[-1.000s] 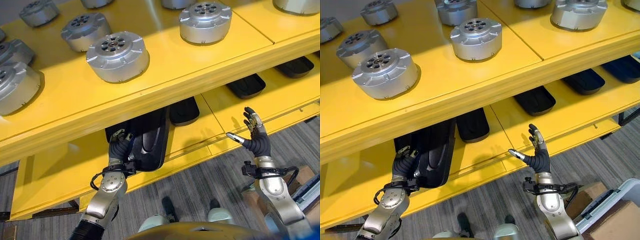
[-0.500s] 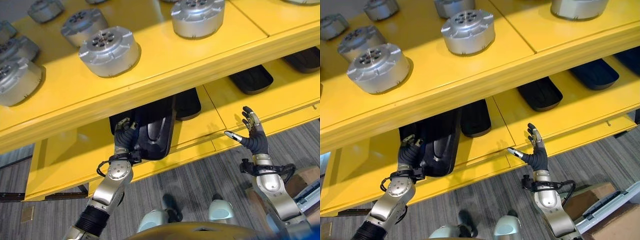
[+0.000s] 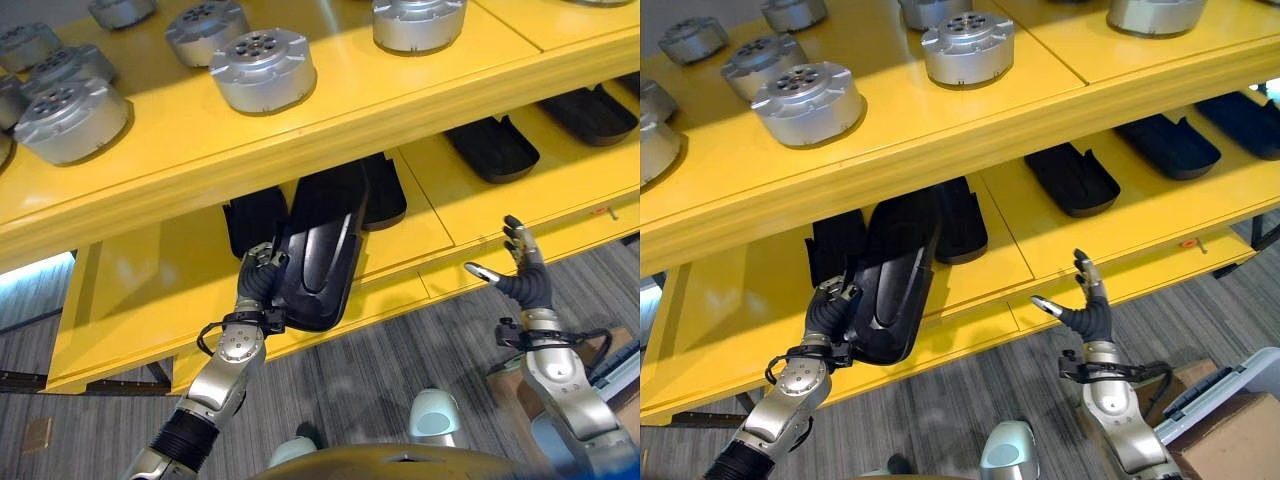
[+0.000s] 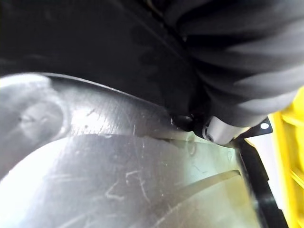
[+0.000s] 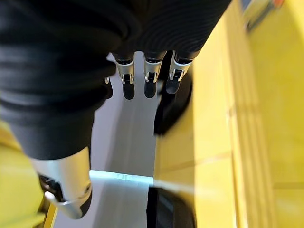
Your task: Move parts from the plastic box to the shelf.
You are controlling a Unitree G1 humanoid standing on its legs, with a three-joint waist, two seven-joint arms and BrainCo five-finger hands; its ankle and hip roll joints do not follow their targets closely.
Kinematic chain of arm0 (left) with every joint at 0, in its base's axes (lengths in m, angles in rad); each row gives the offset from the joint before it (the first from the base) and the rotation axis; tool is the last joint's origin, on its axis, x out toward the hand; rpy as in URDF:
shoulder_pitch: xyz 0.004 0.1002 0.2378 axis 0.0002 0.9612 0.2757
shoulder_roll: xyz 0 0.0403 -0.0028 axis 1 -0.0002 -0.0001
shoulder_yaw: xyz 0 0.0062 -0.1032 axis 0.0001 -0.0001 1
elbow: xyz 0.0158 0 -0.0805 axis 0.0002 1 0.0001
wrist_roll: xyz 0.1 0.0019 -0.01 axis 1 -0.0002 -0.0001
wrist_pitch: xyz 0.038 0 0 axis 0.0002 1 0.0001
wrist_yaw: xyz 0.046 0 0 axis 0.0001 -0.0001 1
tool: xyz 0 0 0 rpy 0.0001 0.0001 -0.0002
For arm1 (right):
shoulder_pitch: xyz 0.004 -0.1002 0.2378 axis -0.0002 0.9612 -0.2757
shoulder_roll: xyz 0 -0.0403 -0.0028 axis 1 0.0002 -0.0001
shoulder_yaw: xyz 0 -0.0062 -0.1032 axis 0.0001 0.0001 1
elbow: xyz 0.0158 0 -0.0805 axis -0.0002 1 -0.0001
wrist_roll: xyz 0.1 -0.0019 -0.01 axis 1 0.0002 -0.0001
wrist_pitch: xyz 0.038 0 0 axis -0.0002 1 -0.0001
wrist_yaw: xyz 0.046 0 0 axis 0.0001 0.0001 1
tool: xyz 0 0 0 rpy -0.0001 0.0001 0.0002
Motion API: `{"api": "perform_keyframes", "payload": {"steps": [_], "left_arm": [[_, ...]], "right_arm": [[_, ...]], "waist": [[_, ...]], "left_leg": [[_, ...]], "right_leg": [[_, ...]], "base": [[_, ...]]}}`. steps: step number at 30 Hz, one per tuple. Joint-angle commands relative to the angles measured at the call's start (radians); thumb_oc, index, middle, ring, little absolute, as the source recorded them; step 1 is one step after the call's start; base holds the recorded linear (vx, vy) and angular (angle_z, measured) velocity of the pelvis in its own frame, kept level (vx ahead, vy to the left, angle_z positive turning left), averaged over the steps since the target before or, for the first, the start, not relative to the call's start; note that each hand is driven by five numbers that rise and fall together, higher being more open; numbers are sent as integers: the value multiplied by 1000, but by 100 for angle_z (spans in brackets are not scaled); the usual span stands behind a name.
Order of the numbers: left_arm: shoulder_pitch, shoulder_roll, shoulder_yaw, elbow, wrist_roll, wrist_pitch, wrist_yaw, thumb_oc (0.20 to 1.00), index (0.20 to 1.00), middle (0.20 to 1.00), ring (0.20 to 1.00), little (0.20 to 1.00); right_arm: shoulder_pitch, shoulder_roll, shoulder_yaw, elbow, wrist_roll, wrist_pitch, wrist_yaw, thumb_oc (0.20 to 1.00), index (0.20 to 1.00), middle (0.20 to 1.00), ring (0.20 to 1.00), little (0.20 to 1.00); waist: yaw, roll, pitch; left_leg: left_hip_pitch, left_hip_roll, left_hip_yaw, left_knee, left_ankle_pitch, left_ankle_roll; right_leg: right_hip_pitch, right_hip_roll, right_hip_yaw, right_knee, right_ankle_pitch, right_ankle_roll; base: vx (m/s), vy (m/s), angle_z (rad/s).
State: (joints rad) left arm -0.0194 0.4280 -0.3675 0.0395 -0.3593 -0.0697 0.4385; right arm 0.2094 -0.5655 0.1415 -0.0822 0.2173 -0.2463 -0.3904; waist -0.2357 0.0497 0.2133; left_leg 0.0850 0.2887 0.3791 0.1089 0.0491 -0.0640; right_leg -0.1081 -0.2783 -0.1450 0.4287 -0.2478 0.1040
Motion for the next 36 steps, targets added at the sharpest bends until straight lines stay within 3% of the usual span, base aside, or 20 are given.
{"api": "perform_keyframes", "payload": {"steps": [1,2,4,5,7,8,9,11,17,19,20,21,22,23,24,27,32,33,34,36], "left_arm": [[-52,-1,65,-61,43,-84,-7,200,200,200,200,200],[-64,2,53,-58,52,-79,-29,200,200,200,200,200],[-72,-2,36,-61,75,-89,-47,200,200,200,200,200],[-75,-4,17,-94,128,-98,-41,200,200,200,200,200],[-73,-4,12,-110,146,-100,-32,200,200,200,200,200],[-55,8,17,-150,159,-86,-10,200,200,200,200,200],[-47,17,22,-157,150,-72,5,200,200,200,200,200],[-45,24,25,-152,140,-61,16,200,200,200,200,200],[-84,22,28,-113,168,-91,27,200,200,200,200,200],[-68,15,42,-124,154,-86,18,200,200,200,200,200],[-48,21,50,-142,168,-85,9,200,200,200,200,200],[-64,21,33,-150,142,-71,5,200,200,200,200,200],[-70,12,13,-161,125,-62,40,200,200,200,200,200],[-73,0,3,-159,113,-48,64,200,200,200,200,200],[-83,-11,-2,-148,124,-26,75,200,200,200,200,200],[-81,-27,11,-106,124,-35,32,200,200,200,200,200],[-61,-4,16,-85,142,-39,39,200,200,200,200,200],[-63,1,15,-79,138,-40,47,200,200,200,200,200],[-76,7,12,-67,119,-47,59,200,200,200,200,200],[-92,5,12,-62,114,-55,61,200,200,200,200,200]], "right_arm": [[5,-28,3,-48,11,-32,13,1000,1000,1000,1000,1000],[9,-19,-3,-41,30,-24,-2,1000,1000,1000,1000,1000],[17,-11,-10,-46,58,-24,-14,1000,1000,1000,1000,1000],[29,1,-17,-59,50,-27,-16,1000,1000,1000,1000,1000],[33,6,-18,-65,49,-27,-14,1000,1000,1000,1000,1000],[45,19,-18,-92,47,-14,10,1000,1000,1000,1000,1000],[50,26,-14,-106,40,-9,26,1000,1000,1000,1000,1000],[49,28,-9,-115,38,-6,37,1000,1000,1000,1000,1000],[-11,59,43,-115,16,-11,1,1000,1000,1000,1000,1000],[-60,77,84,-115,-46,0,-31,1000,1000,1000,1000,1000],[-83,80,99,-108,-50,3,-48,1000,1000,1000,1000,1000],[-69,57,94,-123,-29,5,-49,1000,1000,1000,1000,1000],[-48,41,84,-129,-38,-16,-34,1000,1000,1000,1000,1000],[-21,32,68,-143,-32,-25,-20,1000,1000,1000,1000,1000],[-7,27,61,-149,-31,-35,-22,1000,1000,1000,1000,1000],[-15,32,66,-120,-27,-53,-29,1000,1000,1000,1000,1000],[-24,34,78,-89,-56,-76,-50,1000,1000,1000,1000,1000],[-26,31,78,-90,-58,-78,-50,1000,1000,1000,1000,1000],[-35,23,77,-91,-76,-77,-54,1000,1000,1000,1000,1000],[-59,16,90,-70,-85,-87,-72,1000,1000,1000,1000,1000]], "waist": [[-16,29,-35],[-18,32,-28],[-19,29,-27],[-16,29,-29],[-14,29,-30],[-5,14,-35],[-1,2,-37],[4,-6,-39],[62,-43,-33],[104,-53,-19],[112,-56,-8],[80,-65,-10],[57,-79,-16],[34,-83,-21],[21,-82,-26],[26,-76,-38],[22,-53,-41],[20,-55,-41],[18,-61,-33],[26,-58,-16]], "left_leg": [[21,55,-6,-60,104,-58],[8,37,0,-53,86,-39],[12,9,0,-65,62,-35],[22,-16,13,-93,38,-32],[28,-26,21,-103,28,-31],[54,-57,43,-126,-7,-31],[63,-70,60,-132,-17,-25],[65,-77,75,-129,-25,-20],[54,-120,152,-101,-65,21],[70,-148,213,-114,-80,40],[85,-160,237,-140,-84,50],[81,-169,215,-154,-76,52],[78,-196,179,-170,-71,45],[71,-220,135,-175,-73,47],[63,-230,113,-164,-91,56],[62,-227,113,-171,-84,51],[51,-228,131,-103,-122,54],[38,-222,142,-59,-139,54],[-4,-194,163,67,-139,44],[-68,-150,138,178,-99,16]], "right_leg": [[16,67,-11,49,-25,-62],[32,66,-7,12,11,-52],[55,55,4,-45,50,-27],[75,36,5,-120,105,4],[85,28,1,-151,127,15],[119,-5,-24,-220,167,56],[136,-21,-40,-253,192,74],[144,-36,-54,-275,216,83],[165,-79,-175,-294,295,96],[125,-107,-295,-235,374,112],[93,-73,-326,-201,361,113],[87,80,-272,-238,253,72],[110,195,-210,-348,236,29],[116,241,-131,-413,258,14],[113,227,-96,-429,267,9],[106,225,-96,-433,277,16],[119,223,-95,-398,231,-4],[120,219,-97,-390,222,-10],[123,211,-101,-375,204,-26],[124,219,-92,-347,175,-52]], "base": [[85,503,21],[117,583,24],[95,435,26],[97,374,19],[123,341,11],[170,405,13],[163,404,9],[35,201,12],[-6,208,8],[6,313,-88],[148,263,-189],[285,124,-162],[399,-6,-23],[350,-104,120],[234,-157,158],[87,-164,85],[86,-85,19],[32,-124,10],[9,-148,4],[-8,-101,4]]}}
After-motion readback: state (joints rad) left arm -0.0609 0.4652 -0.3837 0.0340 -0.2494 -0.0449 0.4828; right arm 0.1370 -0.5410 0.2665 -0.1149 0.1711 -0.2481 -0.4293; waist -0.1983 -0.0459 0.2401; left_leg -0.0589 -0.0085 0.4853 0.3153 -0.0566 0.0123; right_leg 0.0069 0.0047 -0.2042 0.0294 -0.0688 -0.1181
